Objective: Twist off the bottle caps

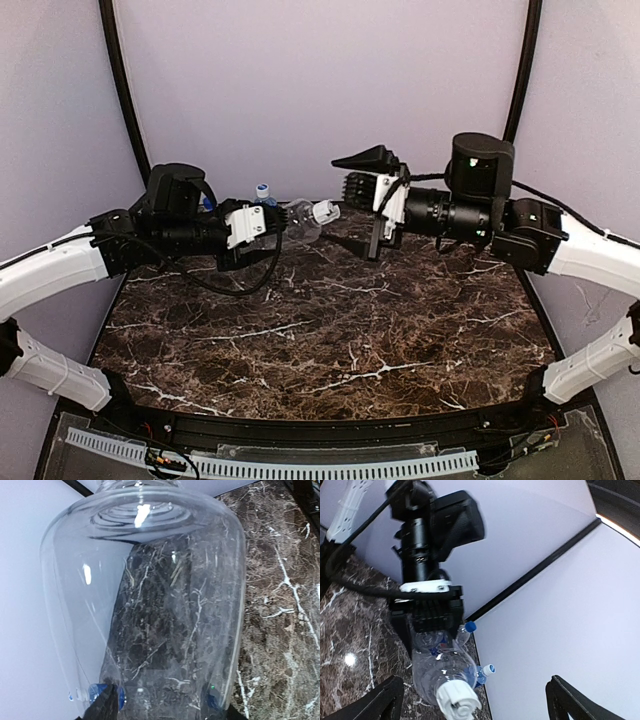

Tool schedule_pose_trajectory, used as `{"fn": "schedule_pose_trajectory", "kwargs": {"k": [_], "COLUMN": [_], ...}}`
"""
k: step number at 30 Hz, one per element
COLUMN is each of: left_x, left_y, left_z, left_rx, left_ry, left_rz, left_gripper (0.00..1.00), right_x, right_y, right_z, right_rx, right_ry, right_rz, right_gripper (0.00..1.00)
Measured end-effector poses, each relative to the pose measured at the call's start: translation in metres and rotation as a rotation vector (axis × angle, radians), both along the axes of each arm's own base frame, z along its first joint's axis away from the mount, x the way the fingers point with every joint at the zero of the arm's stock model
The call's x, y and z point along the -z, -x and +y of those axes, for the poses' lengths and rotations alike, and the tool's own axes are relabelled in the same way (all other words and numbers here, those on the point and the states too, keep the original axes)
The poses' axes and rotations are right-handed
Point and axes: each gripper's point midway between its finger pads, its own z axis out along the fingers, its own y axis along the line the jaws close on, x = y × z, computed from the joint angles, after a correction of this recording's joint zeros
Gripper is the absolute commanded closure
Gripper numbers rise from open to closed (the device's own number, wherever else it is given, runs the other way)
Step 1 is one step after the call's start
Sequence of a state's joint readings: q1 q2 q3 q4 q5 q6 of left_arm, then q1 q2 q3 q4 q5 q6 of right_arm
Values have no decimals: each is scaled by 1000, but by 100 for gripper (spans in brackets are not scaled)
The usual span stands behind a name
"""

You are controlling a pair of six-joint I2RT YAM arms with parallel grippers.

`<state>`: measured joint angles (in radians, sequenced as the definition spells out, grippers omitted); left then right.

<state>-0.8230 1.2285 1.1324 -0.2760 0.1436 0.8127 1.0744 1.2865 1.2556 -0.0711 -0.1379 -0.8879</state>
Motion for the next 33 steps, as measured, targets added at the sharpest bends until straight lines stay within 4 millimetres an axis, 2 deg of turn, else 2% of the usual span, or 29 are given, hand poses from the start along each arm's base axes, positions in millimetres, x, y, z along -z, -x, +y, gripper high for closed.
{"fn": "schedule_pose_trajectory", "kwargs": {"k": [2, 5, 8, 11, 14, 18, 25, 33], "left_x": [-5, -19, -40, -58, -69, -68, -70, -70], "left_y": [-9, -25, -40, -51, -57, -62, -65, -66], "left_z": [1, 3, 6, 10, 11, 11, 11, 11], "left_rx": [-31, -89, -145, -190, -217, -231, -242, -246], "left_ry": [7, 24, 52, 67, 68, 51, 43, 33], "left_rz": [-53, -164, -292, -395, -472, -516, -542, -555], "left_gripper": [64, 64, 64, 64, 64, 64, 64, 64], "right_x": [-26, -51, -63, -69, -66, -53, -38, -28], "right_y": [-7, -13, -21, -40, -69, -92, -91, -87], "right_z": [-14, -24, -23, -14, -15, -18, -11, -3], "right_rx": [37, 40, 44, 109, 205, 293, 311, 307], "right_ry": [-109, -217, -306, -390, -477, -542, -551, -515], "right_rz": [83, 230, 444, 686, 912, 1093, 1251, 1310], "right_gripper": [1, 1, 6, 17, 22, 24, 27, 45]}}
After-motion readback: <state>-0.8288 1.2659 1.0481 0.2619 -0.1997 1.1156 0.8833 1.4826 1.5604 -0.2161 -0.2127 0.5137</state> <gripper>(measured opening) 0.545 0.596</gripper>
